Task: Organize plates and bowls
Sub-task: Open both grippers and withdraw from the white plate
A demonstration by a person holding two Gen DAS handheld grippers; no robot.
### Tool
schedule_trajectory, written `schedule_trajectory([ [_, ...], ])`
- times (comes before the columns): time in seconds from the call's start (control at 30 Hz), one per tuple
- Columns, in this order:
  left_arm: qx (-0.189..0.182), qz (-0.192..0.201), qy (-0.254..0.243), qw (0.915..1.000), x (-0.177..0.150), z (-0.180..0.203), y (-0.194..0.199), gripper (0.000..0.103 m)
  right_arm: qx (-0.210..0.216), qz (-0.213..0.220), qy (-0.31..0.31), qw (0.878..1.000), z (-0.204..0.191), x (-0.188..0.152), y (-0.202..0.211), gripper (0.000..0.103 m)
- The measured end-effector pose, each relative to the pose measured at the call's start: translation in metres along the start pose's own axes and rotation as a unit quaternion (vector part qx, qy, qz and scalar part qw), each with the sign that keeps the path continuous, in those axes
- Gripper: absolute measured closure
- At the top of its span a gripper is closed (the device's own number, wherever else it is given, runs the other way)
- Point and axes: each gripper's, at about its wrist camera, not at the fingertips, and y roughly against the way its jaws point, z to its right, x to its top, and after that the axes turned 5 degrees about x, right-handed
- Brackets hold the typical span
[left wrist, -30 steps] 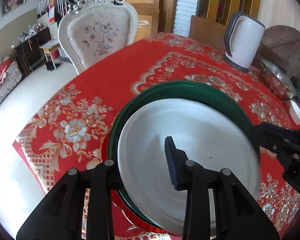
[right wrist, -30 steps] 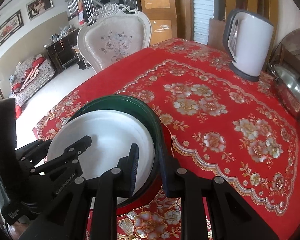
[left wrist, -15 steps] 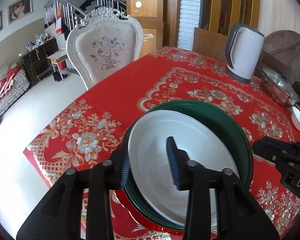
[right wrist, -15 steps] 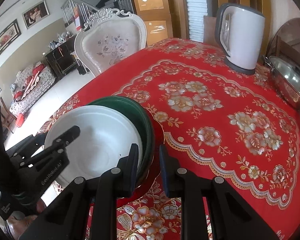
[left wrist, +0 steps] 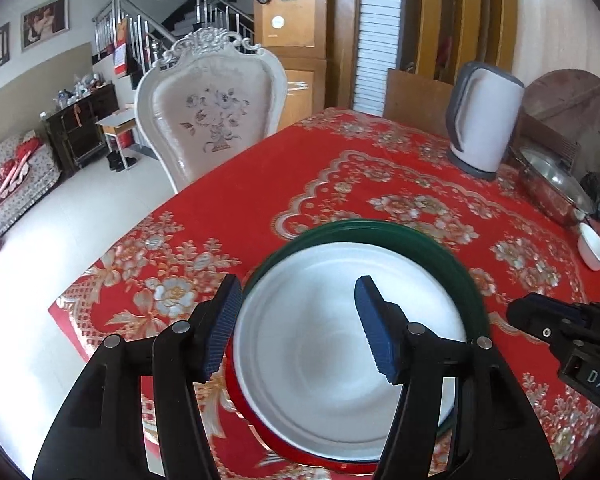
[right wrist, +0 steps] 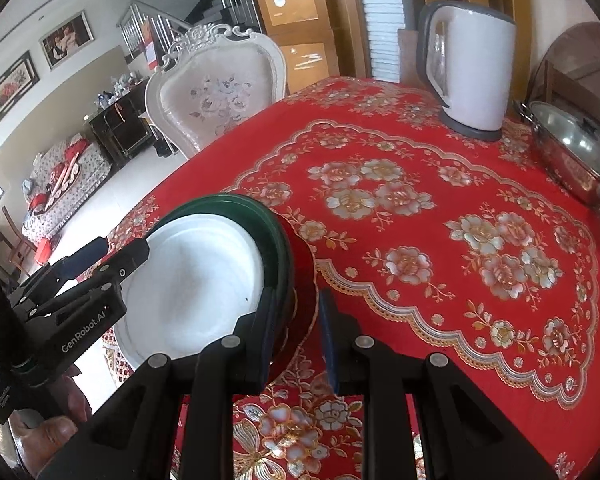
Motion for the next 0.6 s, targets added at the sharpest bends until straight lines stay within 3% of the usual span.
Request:
schedule_trajectory([
  [0.33, -0.036, -0.004, -0.040, 0.9986, 0.000, 0.050, 0.006, 0.043, -0.014, 0.005, -0.028, 0.999, 0.028, -0.010, 0.017, 0.081],
  [0.47, -0.051, 0.000, -0.057, 0.9970, -0.002, 0.077, 0.011, 0.043, -0.021, 0.008, -0.044, 0.999, 0.046, -0.016, 0.026, 0.068],
  [0.6, -0.069, -0.002, -0.076, 0.9947, -0.002, 0.105, 0.014, 0.043, -0.028, 0.013, -0.058, 0.998, 0.063, -0.022, 0.038, 0.067],
])
